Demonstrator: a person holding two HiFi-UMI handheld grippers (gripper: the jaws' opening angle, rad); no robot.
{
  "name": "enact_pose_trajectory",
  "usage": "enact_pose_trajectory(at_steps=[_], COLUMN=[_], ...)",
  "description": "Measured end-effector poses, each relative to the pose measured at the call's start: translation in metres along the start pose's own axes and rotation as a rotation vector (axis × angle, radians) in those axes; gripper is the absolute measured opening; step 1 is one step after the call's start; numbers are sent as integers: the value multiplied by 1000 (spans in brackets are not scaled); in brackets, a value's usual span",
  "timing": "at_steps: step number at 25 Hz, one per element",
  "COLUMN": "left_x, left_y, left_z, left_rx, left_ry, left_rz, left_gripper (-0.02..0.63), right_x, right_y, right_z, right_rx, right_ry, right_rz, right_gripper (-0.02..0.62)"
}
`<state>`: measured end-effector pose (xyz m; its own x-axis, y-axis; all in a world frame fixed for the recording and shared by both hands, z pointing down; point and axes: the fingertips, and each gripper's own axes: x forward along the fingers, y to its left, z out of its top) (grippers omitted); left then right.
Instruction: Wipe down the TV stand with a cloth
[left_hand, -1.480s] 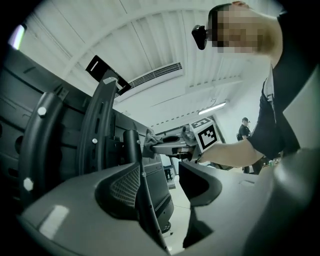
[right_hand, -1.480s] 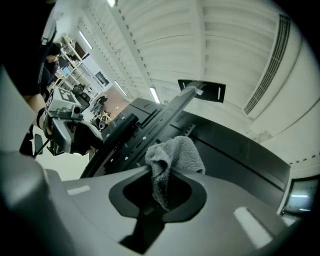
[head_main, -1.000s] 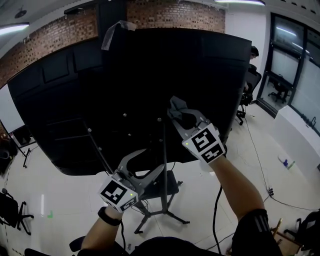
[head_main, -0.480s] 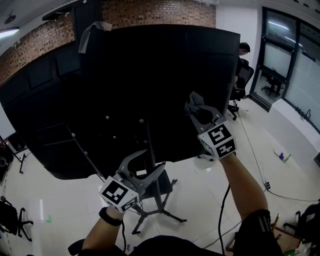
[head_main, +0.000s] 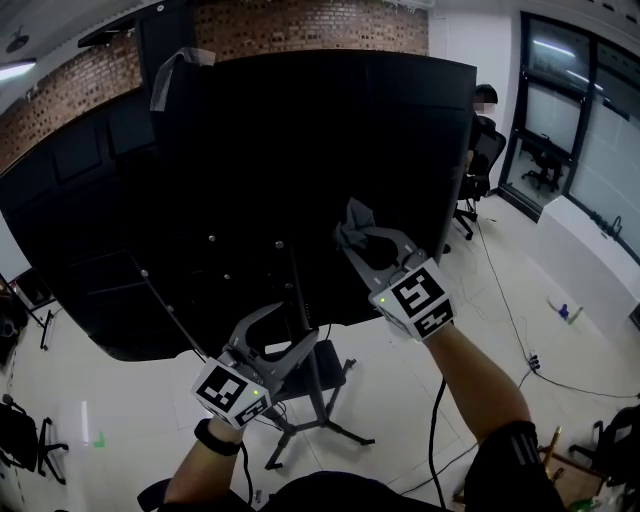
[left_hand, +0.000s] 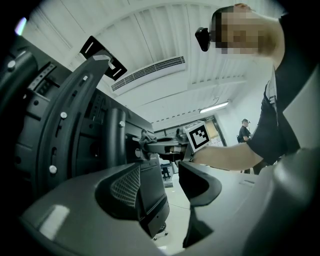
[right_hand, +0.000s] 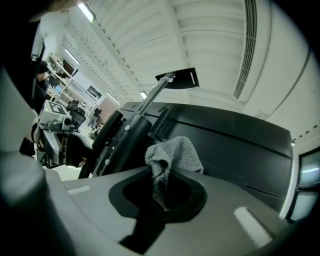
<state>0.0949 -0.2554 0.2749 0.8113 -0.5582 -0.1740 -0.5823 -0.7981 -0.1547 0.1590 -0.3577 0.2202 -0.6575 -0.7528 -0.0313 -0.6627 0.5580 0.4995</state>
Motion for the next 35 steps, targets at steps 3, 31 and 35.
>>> enact_pose_trajectory(at_steps=[3, 31, 35], left_x=[-10, 27, 32], left_y=[3, -18, -24], left_z=[1, -26, -30], left_rx=[4, -28, -30], left_ry=[4, 39, 42], left_rz=[24, 22, 26], left_gripper=[262, 261, 261], right_x=[19, -22, -34], right_y=[33, -39, -55], right_z=[2, -90, -99], right_rx=[4, 74, 84], right_ry=[-9, 110, 110], right_rz=[80, -53, -82], right_gripper=[46, 46, 46])
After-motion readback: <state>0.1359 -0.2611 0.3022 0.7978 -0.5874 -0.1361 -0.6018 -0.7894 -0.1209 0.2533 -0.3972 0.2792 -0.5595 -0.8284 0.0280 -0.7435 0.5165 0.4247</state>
